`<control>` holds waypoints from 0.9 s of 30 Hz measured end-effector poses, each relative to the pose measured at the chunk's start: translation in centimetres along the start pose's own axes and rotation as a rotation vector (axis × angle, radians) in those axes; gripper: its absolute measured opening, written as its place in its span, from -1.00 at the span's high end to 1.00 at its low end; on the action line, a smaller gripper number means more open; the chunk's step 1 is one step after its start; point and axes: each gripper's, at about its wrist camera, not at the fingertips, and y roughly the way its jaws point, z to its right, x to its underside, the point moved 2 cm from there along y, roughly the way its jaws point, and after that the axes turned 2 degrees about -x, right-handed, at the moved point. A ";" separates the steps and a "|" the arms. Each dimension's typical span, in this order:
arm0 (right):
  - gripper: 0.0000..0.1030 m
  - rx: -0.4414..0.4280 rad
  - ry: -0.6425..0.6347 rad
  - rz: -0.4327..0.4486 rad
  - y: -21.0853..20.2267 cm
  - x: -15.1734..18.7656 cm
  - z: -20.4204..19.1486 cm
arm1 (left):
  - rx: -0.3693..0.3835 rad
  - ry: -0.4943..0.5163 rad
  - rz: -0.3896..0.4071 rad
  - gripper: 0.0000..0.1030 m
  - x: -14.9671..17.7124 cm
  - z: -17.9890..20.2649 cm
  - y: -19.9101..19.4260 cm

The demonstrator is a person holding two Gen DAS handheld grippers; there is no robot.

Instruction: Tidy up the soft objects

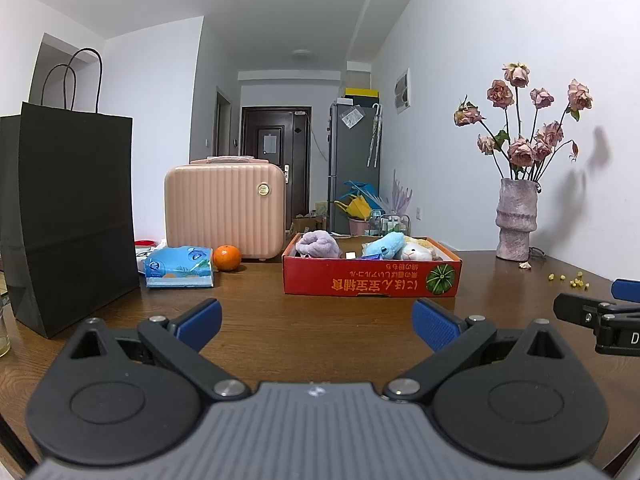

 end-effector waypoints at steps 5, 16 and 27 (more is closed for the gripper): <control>-1.00 0.000 0.000 0.000 0.0 0.0 0.0 | 0.000 0.000 0.000 -1.00 0.0 0.0 0.0; -1.00 0.000 0.000 -0.001 0.0 0.0 0.0 | 0.004 0.005 -0.004 -1.00 0.1 0.1 0.1; -1.00 -0.004 -0.002 -0.010 -0.2 0.3 -0.4 | 0.017 0.021 0.007 -1.00 0.3 0.4 0.1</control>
